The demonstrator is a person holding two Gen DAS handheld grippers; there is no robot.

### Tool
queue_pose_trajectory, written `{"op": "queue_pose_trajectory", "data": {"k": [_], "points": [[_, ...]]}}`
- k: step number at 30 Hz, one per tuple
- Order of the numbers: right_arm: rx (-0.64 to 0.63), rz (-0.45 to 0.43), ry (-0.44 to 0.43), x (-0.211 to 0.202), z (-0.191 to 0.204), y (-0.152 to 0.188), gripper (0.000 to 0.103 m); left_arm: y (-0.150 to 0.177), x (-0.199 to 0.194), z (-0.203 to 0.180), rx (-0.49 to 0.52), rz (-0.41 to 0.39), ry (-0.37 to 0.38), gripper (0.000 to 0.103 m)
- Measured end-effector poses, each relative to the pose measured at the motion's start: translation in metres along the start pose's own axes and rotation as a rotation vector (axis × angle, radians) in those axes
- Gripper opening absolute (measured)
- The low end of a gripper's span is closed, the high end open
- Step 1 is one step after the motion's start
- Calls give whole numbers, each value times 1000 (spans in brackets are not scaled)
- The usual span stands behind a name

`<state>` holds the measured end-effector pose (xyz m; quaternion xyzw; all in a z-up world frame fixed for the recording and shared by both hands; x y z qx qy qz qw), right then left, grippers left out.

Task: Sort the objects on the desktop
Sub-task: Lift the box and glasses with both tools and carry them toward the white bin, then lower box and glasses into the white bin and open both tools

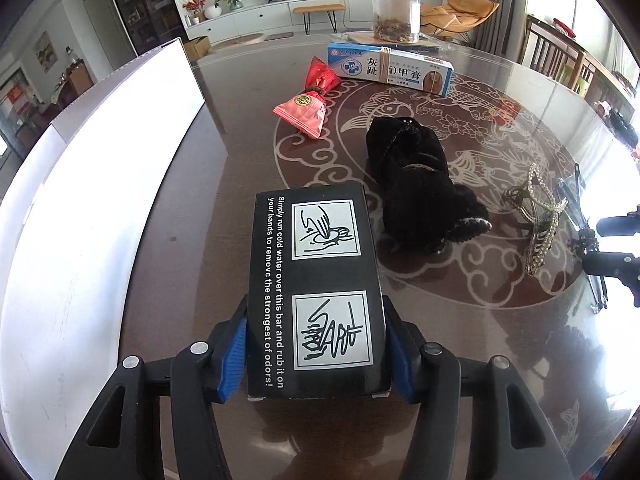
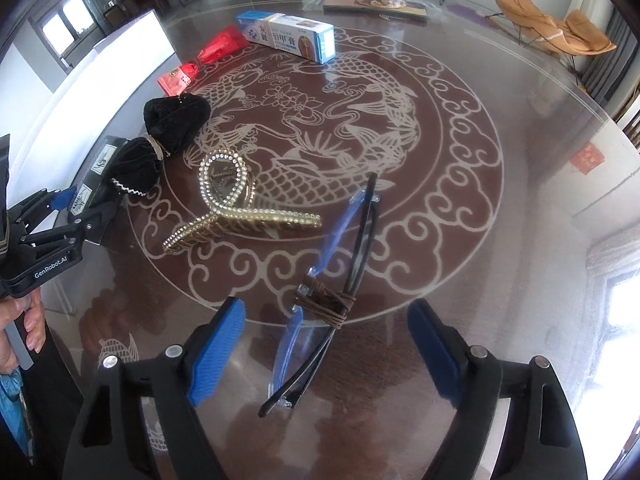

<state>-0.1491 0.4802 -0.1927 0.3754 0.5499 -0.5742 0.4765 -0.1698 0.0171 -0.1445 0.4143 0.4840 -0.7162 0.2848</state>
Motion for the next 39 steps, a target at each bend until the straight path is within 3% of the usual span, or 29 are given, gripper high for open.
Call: {"op": "queue_pose_trajectory", "data": {"k": [1, 3, 4, 17, 22, 26, 31, 34, 39], "points": [[-14, -16, 41, 0, 0, 0, 62, 3, -2, 1, -2, -4, -1, 58], [-26, -33, 66, -1, 3, 0, 33, 9, -9, 4, -16, -16, 4, 58], [-14, -31, 67, -1, 2, 1, 30, 11, -13, 5, -26, -25, 8, 58], [125, -108, -65, -70, -37, 13, 28, 6, -82, 15, -117, -175, 83, 58], [108, -170, -152, -104, -7, -18, 28, -2, -123, 52, -178, -236, 87, 58], [27, -213, -232, -126, 60, -55, 28, 1, -149, 114, -260, -261, 43, 58], [-125, -243, -370, -145, 191, -90, 29, 29, -161, 210, -367, -223, -94, 58], [-218, -234, -458, -147, 279, -95, 29, 58, -155, 262, -438, -162, -159, 58], [-357, -191, -556, -128, 410, -84, 29, 108, -128, 316, -556, -52, -194, 58]]}}
Point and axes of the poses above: each gripper's, at about its wrist camera, not at the fingertips, and x roughly the way its jaws point, z to its left, y to its underside, the point moved 10 cm from there along x, roughly the way its jaws point, and after that the axes turned 10 degrees about x, right-handed, at the moved point
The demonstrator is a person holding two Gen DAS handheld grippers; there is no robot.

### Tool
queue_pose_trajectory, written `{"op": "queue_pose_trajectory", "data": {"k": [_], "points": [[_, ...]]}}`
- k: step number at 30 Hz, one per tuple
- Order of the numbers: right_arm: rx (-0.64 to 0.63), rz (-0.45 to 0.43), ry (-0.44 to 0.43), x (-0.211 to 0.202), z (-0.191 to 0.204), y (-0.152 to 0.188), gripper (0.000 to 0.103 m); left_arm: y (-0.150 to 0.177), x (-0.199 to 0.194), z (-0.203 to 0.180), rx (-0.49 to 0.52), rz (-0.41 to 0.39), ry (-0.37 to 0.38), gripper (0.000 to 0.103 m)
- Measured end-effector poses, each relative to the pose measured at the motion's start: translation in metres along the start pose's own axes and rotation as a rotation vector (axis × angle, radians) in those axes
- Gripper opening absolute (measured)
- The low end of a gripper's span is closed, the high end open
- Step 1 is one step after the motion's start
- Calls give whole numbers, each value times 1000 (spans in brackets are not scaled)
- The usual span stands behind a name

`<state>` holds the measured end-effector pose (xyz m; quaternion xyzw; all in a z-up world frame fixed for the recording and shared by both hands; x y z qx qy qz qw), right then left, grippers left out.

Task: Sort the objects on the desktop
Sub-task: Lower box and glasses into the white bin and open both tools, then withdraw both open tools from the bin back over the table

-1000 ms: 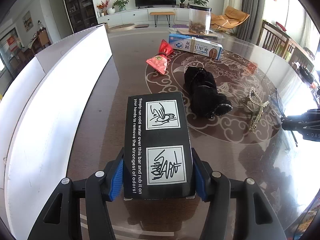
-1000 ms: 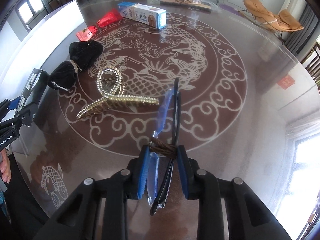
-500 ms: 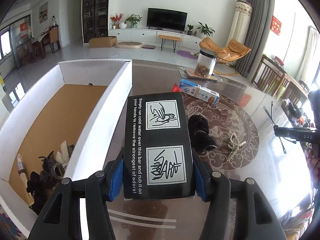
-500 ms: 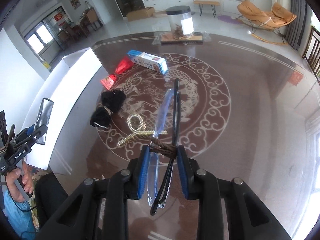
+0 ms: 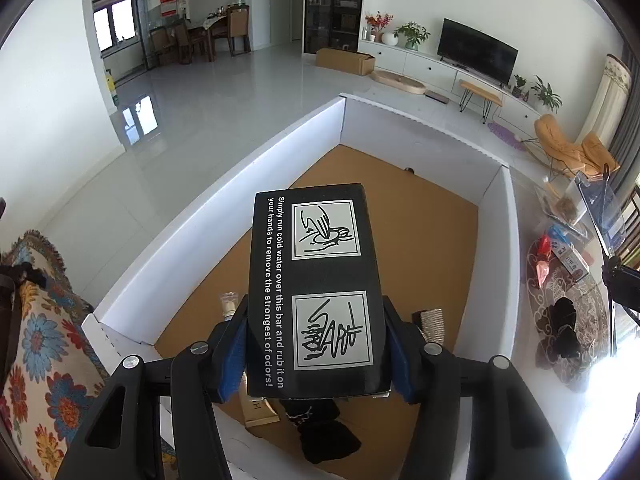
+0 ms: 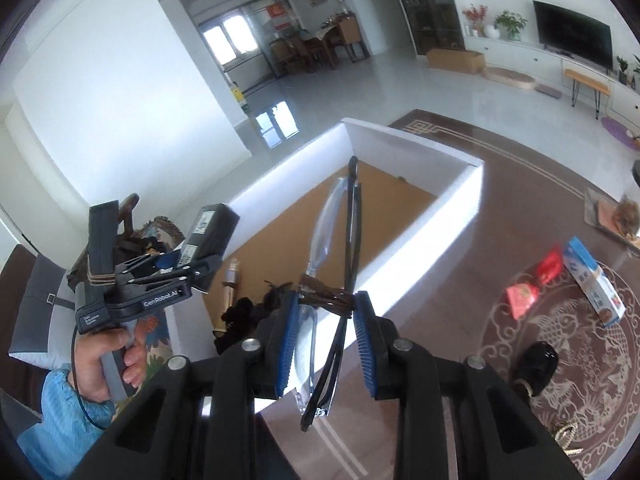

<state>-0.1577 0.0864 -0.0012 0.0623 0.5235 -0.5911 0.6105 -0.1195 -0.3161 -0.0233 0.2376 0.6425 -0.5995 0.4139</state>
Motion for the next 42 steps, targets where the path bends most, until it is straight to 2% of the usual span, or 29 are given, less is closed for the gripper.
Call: {"op": "queue_pose_trajectory", "data": {"k": [5, 11, 13, 14, 15, 19, 21, 25, 27, 28, 30, 32, 34, 36, 39, 42], "points": [[-61, 88, -18, 89, 50, 3, 29, 18, 35, 23, -44, 94, -17, 58], [-33, 162, -13, 165, 60, 13, 31, 30, 57, 28, -58, 153, -37, 59], [-19, 178, -7, 175, 55, 15, 46, 34, 59, 32, -72, 169, -57, 62], [-15, 170, -8, 175, 52, 14, 69, 34, 58, 34, -79, 171, -64, 68], [-10, 149, -15, 171, 50, 13, 81, 35, 56, 35, -86, 163, -64, 69], [-4, 97, -44, 139, 34, 10, 82, 31, 34, 25, -100, 89, -50, 69], [4, 71, -56, 115, 23, 12, 82, 27, 20, 5, -102, 51, -11, 69], [27, -14, -51, 47, -20, 24, 82, 19, -15, -71, -21, -28, 113, 69], [38, -76, -13, 7, -55, 33, 89, 22, -33, -126, 60, -60, 201, 73], [46, -110, 26, -14, -75, 41, 91, 24, -40, -156, 100, -73, 249, 76], [70, -179, 141, -56, -121, 64, 97, 34, -50, -215, 175, -93, 344, 91], [119, -221, 282, -92, -175, 95, 97, 52, -51, -269, 229, -85, 423, 92], [198, -233, 406, -121, -230, 135, 97, 73, -42, -318, 274, -43, 483, 92], [288, -232, 516, -146, -282, 178, 97, 92, -25, -354, 326, -1, 481, 92], [406, -198, 660, -169, -342, 244, 97, 119, -1, -387, 420, 40, 428, 92], [495, -176, 683, -177, -367, 285, 97, 132, 15, -397, 511, 27, 361, 92]]}}
Point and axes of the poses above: each gripper's, at about its wrist camera, not at the fingertips, and x roughly the way its jaws point, z to its left, y to its underside, the point moved 10 cm from there along x, roughly the way its jaws point, and after that the axes turned 10 degrees about x, right-handed, at the moved point
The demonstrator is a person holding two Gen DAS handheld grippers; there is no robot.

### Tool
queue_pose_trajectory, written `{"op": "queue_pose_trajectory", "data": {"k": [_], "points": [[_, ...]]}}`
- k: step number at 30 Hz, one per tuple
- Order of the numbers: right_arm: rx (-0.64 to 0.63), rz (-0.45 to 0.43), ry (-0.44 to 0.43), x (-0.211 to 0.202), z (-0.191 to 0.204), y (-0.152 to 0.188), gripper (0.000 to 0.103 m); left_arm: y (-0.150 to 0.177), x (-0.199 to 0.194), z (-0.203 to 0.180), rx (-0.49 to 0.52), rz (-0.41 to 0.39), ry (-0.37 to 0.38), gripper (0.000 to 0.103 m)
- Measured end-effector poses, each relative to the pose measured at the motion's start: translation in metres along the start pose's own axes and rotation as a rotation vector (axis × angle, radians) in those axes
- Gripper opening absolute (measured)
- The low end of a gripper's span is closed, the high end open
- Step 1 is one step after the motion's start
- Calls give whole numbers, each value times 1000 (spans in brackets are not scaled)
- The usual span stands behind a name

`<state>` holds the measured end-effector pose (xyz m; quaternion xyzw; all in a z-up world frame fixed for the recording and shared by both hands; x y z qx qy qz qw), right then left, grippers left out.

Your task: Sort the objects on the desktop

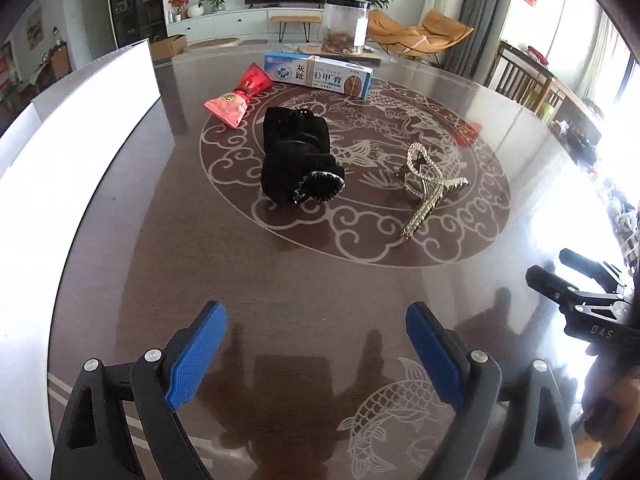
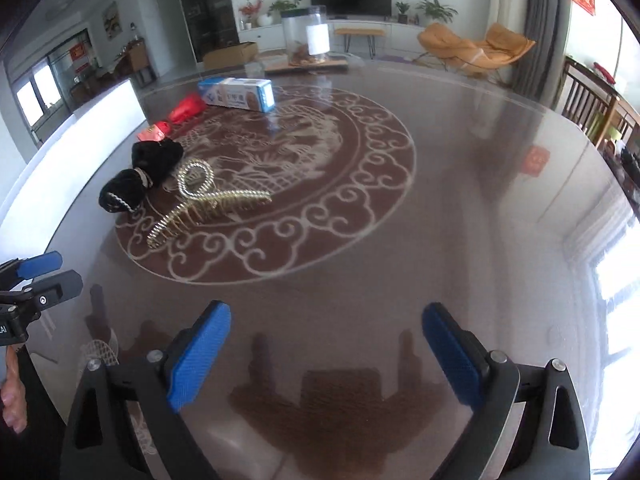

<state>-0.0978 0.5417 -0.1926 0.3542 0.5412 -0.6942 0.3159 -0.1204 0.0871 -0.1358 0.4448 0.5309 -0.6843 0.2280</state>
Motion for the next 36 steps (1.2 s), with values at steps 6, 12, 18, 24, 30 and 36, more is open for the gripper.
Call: {"op": "queue_pose_trajectory", "data": {"k": [6, 12, 18, 24, 30, 36], "points": [[-39, -44, 25, -1, 16, 2, 99, 12, 7, 11, 5, -24, -40, 91], [-127, -61, 52, 3, 31, 5, 103, 8, 14, 21, -6, -48, -82, 95], [-98, -43, 30, 7, 28, 7, 103, 8, 19, 26, -24, -35, -87, 103], [-98, -42, 30, 8, 28, 7, 103, 8, 19, 26, -24, -36, -91, 103], [-98, -42, 30, 8, 28, 6, 103, 8, 19, 25, -28, -38, -94, 103], [-98, -42, 30, 8, 28, 6, 103, 8, 19, 26, -29, -35, -94, 103]]}}
Point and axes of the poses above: each gripper's, at about its wrist camera, not at the fingertips, and x roughly the way its jaws point, z to its left, y to its underside, the point moved 10 cm from there along x, roughly the way its jaws point, and after that the axes turned 10 degrees about x, right-handed, at the moved point
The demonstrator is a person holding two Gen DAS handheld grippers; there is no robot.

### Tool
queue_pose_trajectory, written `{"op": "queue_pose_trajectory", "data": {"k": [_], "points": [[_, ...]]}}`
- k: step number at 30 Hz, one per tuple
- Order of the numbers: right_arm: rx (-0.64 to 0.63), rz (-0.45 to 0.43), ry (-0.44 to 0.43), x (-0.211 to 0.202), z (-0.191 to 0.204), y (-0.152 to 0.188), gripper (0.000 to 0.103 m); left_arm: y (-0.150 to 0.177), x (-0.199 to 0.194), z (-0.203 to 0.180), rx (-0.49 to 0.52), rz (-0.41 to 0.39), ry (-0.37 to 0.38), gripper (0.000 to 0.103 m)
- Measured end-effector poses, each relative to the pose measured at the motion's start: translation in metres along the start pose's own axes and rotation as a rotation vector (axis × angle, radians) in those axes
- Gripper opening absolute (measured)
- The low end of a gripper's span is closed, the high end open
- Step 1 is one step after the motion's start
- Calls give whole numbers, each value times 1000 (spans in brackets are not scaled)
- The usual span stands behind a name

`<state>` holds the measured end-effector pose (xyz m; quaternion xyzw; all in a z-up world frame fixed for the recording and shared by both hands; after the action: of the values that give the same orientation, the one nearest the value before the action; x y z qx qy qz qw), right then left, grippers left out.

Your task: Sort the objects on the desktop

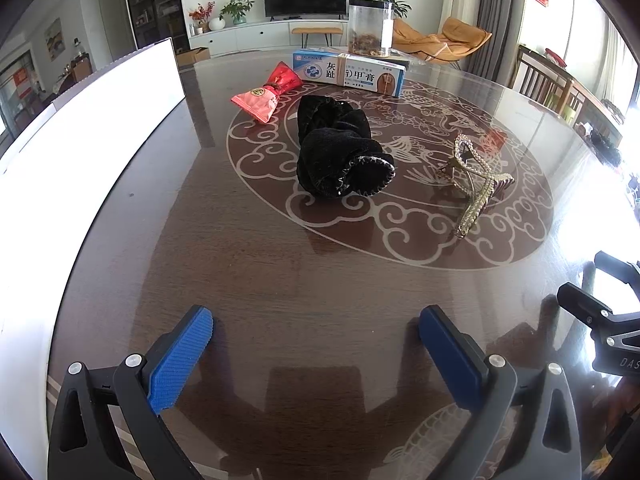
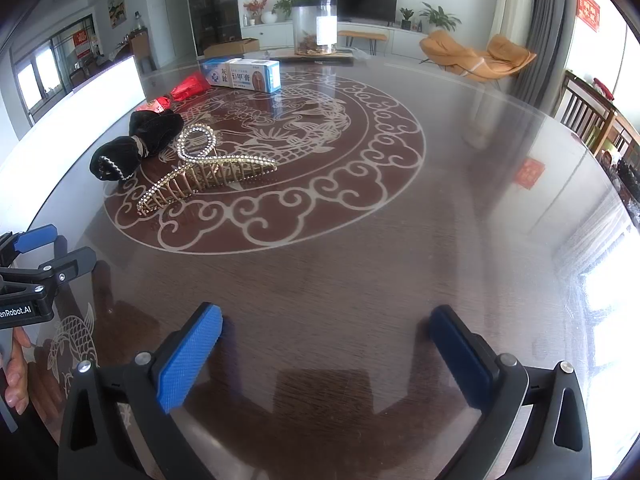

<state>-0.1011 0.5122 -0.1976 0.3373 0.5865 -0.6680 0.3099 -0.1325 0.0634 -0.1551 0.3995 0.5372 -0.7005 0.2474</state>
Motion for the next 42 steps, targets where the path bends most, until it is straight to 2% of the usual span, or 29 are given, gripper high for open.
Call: {"op": "queue_pose_trajectory", "data": {"k": [42], "points": [[0, 0, 0, 0, 0, 0, 103, 2, 0, 8, -47, -2, -31, 103]]}}
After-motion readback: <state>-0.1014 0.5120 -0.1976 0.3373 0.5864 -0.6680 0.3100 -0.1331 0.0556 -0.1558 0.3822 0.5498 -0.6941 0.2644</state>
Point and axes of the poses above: each gripper's, at about its wrist camera, not at the fingertips, and x roughly the way its jaws point, z to its left, y to its underside, the point moved 10 cm from there along x, roughly the way its jaws point, and after that the axes turned 10 degrees about x, right-handed, at the moved point
